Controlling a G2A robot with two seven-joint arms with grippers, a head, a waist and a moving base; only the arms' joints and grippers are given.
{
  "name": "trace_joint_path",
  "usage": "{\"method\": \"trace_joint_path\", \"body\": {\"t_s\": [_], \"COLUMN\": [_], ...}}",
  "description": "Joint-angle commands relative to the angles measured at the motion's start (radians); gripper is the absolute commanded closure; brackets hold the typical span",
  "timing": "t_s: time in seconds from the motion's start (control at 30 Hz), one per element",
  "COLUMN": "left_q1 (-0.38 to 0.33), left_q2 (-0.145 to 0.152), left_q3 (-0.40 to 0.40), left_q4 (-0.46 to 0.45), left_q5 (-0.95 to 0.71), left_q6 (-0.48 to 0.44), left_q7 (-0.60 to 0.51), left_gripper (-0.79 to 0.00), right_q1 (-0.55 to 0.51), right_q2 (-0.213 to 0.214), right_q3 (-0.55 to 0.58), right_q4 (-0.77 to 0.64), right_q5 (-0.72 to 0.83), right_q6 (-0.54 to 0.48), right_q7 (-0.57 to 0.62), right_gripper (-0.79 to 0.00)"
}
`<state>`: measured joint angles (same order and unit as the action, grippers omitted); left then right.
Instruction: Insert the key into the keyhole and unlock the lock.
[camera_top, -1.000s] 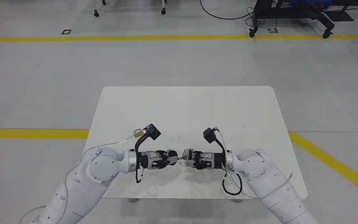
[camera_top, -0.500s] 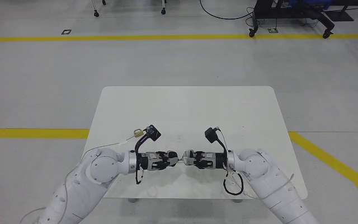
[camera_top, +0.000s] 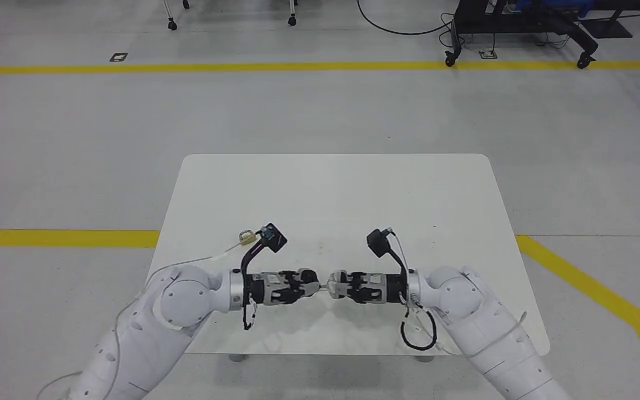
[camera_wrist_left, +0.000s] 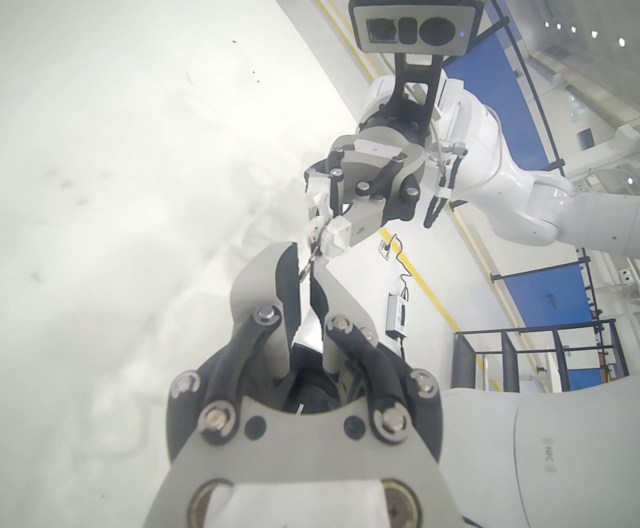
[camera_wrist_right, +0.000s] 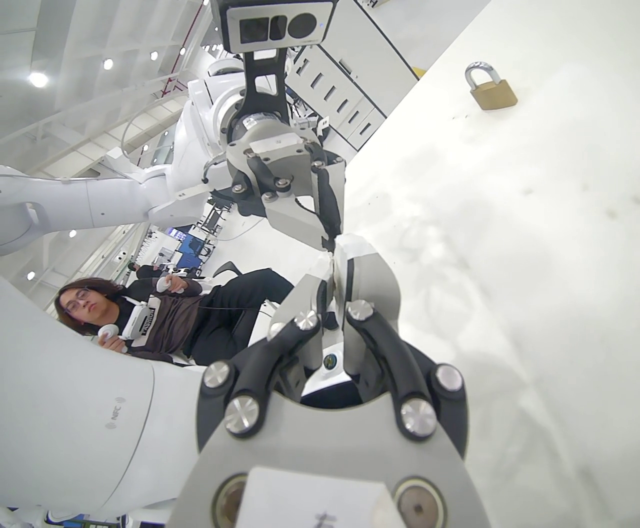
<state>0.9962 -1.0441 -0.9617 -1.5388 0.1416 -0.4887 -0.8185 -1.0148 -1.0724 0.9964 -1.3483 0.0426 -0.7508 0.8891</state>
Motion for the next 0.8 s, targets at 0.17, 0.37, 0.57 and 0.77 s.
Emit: {"method": "trace_joint_path", "body": {"t_s": [0.17, 0.37, 0.57, 0.77], "left_q1": [0.078, 0.209, 0.254, 0.254], "left_q2": [0.036, 0.095, 0.108, 0.108], "left_q3": [-0.148, -0.387, -0.505, -0.505], "left_q4": [-0.048, -0.167, -0.183, -0.183], "left_q5": [0.104, 0.450, 0.467, 0.467], "left_q6": [-0.004, -0.062, -0.010, -0.010], "left_q7": [0.054, 0.053, 0.140, 0.140], "left_gripper": [-0.785, -0.785, -0.785, -0.785], "right_q1": [-0.016, -0.075, -0.144, -0.144], "right_q2": [0.015, 0.046, 0.073, 0.073], "right_q3": [0.062, 0.177, 0.244, 0.244], "right_q4": [0.025, 0.048, 0.014, 0.014], "right_q5": [0.077, 0.211, 0.283, 0.283], "right_q6": [-0.056, -0.157, -0.194, -0.194], "right_q7": [-0.017, -0.006, -0.014, -0.014], "right_gripper": [0.000, 0.000, 0.000, 0.000]}}
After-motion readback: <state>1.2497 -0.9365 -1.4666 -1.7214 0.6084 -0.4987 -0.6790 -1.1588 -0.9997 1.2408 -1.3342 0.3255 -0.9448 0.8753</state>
